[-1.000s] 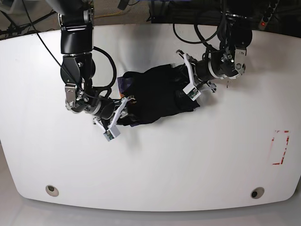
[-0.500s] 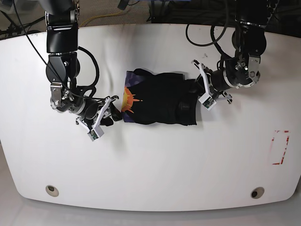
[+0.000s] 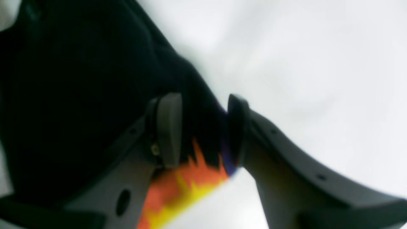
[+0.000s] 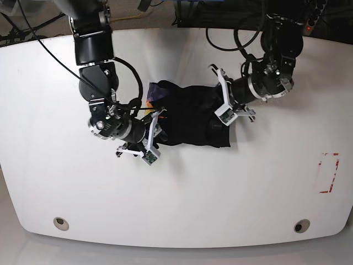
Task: Fold the T-shirt properly
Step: 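Grasp the bundle's ends with both grippers and fold it in half, then rotate the folded bundle upright with both grippers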
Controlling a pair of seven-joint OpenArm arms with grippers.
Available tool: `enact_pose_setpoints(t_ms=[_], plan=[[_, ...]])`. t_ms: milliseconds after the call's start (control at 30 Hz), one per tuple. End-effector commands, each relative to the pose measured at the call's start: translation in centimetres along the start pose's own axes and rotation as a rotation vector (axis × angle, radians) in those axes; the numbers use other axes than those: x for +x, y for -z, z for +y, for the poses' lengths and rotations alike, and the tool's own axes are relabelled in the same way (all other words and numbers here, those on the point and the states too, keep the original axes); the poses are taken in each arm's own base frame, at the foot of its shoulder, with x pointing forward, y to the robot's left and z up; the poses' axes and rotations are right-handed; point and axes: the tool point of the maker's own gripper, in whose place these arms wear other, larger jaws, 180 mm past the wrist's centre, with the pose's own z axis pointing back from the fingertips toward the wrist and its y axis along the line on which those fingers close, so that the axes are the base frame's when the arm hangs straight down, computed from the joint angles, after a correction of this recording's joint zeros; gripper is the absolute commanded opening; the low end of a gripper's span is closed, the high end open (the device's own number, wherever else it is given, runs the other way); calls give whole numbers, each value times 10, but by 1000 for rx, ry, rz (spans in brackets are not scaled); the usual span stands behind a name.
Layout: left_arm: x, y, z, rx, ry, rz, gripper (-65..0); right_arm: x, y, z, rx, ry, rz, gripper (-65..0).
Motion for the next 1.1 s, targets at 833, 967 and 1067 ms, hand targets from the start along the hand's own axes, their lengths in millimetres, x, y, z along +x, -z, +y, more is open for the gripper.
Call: enact_pose_setpoints(t_ms=[833, 967, 1067], plan=[[-22, 33, 105, 108, -102, 87, -582, -61, -12, 47, 85, -21, 40, -433], [-3, 18, 115, 141, -34, 58, -582, -47, -13, 75, 112, -14, 19, -433], [19, 9, 111, 155, 35, 18, -582, -34, -10, 92, 134, 1, 14, -433]])
